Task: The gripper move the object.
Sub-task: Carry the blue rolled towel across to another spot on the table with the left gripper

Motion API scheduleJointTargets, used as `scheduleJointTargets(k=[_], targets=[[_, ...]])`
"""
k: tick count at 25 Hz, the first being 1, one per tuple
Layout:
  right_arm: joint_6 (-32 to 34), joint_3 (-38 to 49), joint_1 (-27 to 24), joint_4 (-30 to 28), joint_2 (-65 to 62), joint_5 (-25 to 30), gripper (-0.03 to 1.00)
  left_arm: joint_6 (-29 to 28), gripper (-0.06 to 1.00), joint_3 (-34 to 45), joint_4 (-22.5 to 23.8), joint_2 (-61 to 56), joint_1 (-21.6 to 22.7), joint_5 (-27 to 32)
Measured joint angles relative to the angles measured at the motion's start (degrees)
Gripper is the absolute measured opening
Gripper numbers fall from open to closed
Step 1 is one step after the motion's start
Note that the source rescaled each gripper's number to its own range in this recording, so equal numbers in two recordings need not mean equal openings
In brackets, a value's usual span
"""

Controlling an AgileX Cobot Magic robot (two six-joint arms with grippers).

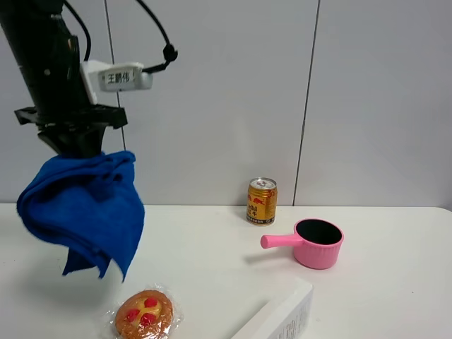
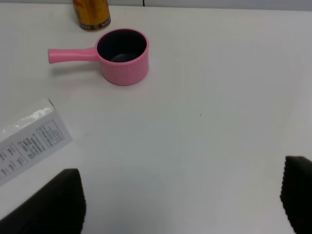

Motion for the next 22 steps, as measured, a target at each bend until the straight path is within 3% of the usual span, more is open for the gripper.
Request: scheduleJointTargets(k=[7,12,22], targets=[[0.0,0.0,0.0,0.0,0.0,0.0,1.0,3.8,0.0,9.5,0.1,-0.1,5.8,-0.1],[0.0,0.0,0.0,0.0,0.0,0.0,1.0,4.2,0.0,14.3,0.1,-0.1,7.0,-0.1],[0.0,0.0,0.0,0.0,0.0,0.0,1.0,4.8,0.0,23.0,0.1,-0.4,7.0,-15.2]])
